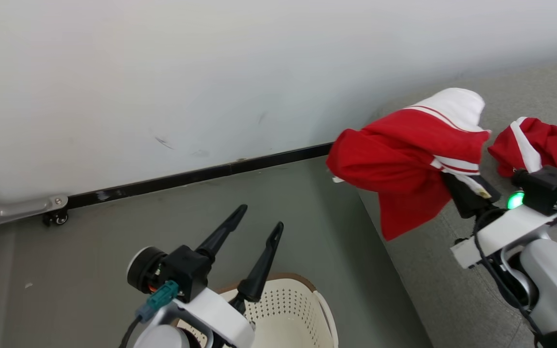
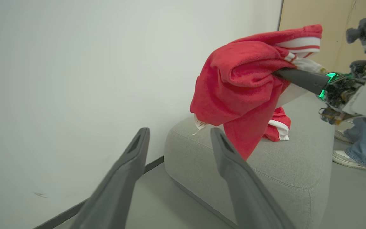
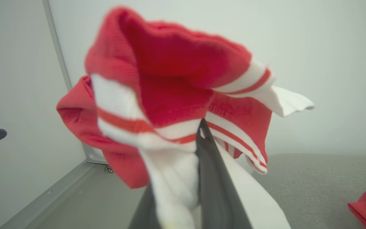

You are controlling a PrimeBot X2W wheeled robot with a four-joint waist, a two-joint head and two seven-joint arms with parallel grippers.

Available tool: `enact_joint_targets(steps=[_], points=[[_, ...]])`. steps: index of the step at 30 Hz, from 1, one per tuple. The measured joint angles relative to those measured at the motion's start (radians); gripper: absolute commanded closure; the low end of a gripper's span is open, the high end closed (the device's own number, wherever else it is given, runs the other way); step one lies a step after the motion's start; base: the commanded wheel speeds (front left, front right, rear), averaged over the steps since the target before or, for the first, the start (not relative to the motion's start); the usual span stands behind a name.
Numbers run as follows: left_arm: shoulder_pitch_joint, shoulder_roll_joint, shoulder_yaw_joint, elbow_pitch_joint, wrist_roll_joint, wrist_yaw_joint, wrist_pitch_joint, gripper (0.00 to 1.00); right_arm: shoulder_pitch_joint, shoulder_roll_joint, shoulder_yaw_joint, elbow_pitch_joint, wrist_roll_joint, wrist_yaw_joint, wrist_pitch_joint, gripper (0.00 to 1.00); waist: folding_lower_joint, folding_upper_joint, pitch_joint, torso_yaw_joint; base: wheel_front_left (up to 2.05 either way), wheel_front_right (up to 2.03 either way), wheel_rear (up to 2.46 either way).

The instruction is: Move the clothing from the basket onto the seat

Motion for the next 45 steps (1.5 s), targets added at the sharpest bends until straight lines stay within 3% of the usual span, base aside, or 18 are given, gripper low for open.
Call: enact_joint_targets(steps=[8, 24, 45], points=[[0.019, -0.01, -0.045, 0.0, 0.0, -0.017, -0.007, 0.0, 0.091, -0.041, -0.115, -0.011, -0.031, 0.0, 0.0, 1.0, 0.0, 0.0, -0.01, -0.036, 0.0, 0.0, 0.0], [0.024, -0.042, -0.111, 0.003, -0.008, -0.034, -0.025, 0.0, 0.277, -0.057, -0.337, -0.078, -0.088, 0.0, 0.0, 1.0, 0.0, 0.0, -0.025, -0.139, 0.0, 0.0, 0.0], [0.054, -0.056, -0.146, -0.006, -0.008, -0.033, -0.042, 0.0, 0.39, -0.026, -0.416, -0.141, -0.121, 0.0, 0.0, 1.0, 0.0, 0.0, -0.015, -0.245, 0.0, 0.0, 0.0]])
